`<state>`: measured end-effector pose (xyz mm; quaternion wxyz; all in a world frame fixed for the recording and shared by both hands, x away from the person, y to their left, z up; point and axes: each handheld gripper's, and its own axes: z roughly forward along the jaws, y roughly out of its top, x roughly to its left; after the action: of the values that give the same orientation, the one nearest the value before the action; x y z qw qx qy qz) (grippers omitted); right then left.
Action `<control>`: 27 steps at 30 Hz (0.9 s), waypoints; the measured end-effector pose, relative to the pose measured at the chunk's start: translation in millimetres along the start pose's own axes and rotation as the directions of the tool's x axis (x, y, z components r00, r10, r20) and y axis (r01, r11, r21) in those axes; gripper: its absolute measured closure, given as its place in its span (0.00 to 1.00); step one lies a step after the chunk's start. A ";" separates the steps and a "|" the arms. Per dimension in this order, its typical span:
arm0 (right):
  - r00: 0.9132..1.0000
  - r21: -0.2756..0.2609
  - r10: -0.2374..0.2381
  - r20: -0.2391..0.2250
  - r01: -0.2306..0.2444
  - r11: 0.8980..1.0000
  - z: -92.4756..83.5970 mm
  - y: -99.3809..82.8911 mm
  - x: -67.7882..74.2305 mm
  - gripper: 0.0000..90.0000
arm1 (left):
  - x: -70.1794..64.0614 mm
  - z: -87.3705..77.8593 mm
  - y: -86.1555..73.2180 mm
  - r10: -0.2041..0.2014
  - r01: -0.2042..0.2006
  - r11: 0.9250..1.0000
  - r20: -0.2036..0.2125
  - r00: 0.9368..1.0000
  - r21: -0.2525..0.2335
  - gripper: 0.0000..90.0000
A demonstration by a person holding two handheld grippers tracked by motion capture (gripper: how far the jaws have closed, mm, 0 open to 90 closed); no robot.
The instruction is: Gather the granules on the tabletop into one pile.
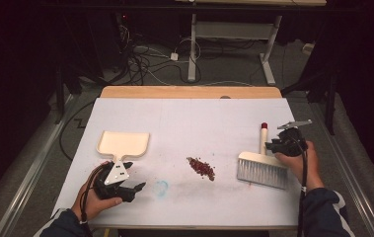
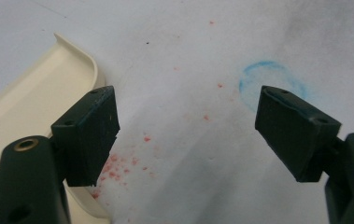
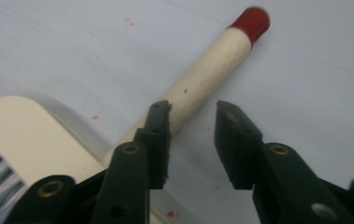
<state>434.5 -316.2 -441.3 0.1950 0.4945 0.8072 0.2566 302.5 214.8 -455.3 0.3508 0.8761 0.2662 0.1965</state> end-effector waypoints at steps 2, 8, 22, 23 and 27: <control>0.999 0.005 0.015 0.033 -0.015 1.000 6.4 0.0 -0.8 0.79 | 0.5 0.2 -0.5 0.000 0.000 1.000 0.001 1.000 0.002 0.23; 0.999 -0.003 0.007 0.041 -0.007 1.000 12.6 1.9 2.2 0.76 | 0.8 0.5 -0.6 0.004 -0.004 1.000 0.002 1.000 0.006 0.23; 0.999 -0.284 -0.033 0.033 0.041 0.958 -29.6 11.8 19.3 0.53 | 0.0 -0.8 -0.1 0.008 -0.008 1.000 -0.015 1.000 0.000 0.23; 0.999 -0.300 -0.038 0.035 0.047 0.953 -32.5 12.4 21.2 0.50 | -0.1 -1.0 -0.1 0.010 -0.010 1.000 -0.017 1.000 0.000 0.23; 0.999 -0.376 -0.049 0.017 0.051 0.925 -47.0 13.4 31.9 0.42 | -1.1 -1.8 -0.1 0.016 -0.016 1.000 -0.028 0.999 -0.002 0.23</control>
<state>403.3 -292.9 -397.9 0.2954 0.4282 0.7548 0.3996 300.7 215.1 -454.3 0.3464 0.8750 0.2638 0.2119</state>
